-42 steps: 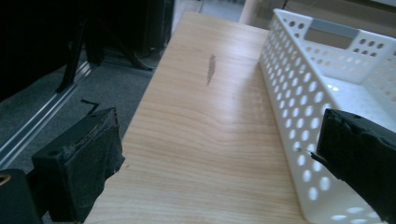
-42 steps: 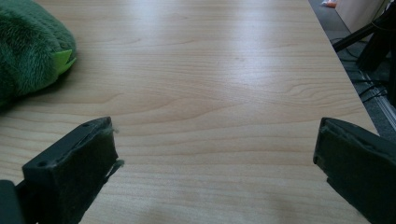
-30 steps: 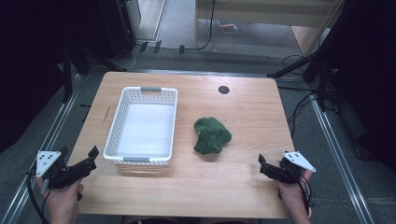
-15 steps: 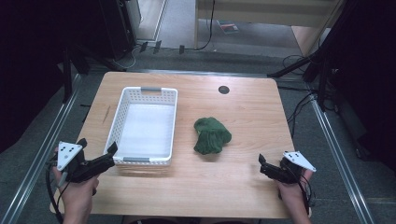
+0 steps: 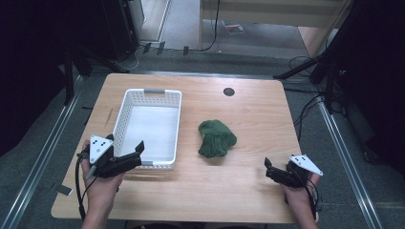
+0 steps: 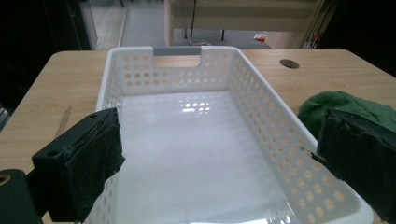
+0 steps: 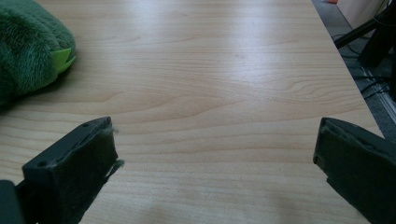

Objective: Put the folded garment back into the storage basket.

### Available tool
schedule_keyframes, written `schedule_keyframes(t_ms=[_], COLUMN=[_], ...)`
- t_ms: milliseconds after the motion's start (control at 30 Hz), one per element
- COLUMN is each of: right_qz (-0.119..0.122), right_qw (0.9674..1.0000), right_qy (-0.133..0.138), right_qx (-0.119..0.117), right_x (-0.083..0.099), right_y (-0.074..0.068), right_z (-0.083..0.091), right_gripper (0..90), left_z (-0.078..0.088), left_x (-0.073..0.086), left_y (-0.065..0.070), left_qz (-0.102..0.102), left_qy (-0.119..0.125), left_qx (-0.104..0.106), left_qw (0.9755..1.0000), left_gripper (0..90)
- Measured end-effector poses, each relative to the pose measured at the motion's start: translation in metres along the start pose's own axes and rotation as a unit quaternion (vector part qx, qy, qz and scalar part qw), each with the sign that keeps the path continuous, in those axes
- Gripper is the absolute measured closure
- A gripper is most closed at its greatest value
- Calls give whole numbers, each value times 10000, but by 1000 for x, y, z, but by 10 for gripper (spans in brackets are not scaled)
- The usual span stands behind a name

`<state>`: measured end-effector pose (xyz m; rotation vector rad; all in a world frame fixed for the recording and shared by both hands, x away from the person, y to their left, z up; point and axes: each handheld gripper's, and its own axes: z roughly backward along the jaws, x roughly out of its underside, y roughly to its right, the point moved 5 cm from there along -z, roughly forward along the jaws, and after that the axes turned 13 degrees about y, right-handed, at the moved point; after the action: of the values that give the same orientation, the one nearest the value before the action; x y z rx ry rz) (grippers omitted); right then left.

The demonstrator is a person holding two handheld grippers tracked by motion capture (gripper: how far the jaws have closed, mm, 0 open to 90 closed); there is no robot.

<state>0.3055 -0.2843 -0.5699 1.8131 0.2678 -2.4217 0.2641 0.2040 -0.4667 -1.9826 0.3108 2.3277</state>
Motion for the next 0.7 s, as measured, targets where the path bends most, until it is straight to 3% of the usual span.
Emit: schedule_keyframes(t_ms=[400,700], right_qz=[-14,-27], right_qw=[10000,10000], right_qy=[19,14], right_qx=[-24,-42], right_x=[0,0], right_y=[0,0], right_z=[1,1], right_gripper=[0,0], left_z=[-28,-48], left_x=[-3,-6], left_y=[36,69], left_qz=[110,-31], left_qy=[-225,-394], left_qx=[322,672], left_qw=[9992,9970], left_gripper=[3,0])
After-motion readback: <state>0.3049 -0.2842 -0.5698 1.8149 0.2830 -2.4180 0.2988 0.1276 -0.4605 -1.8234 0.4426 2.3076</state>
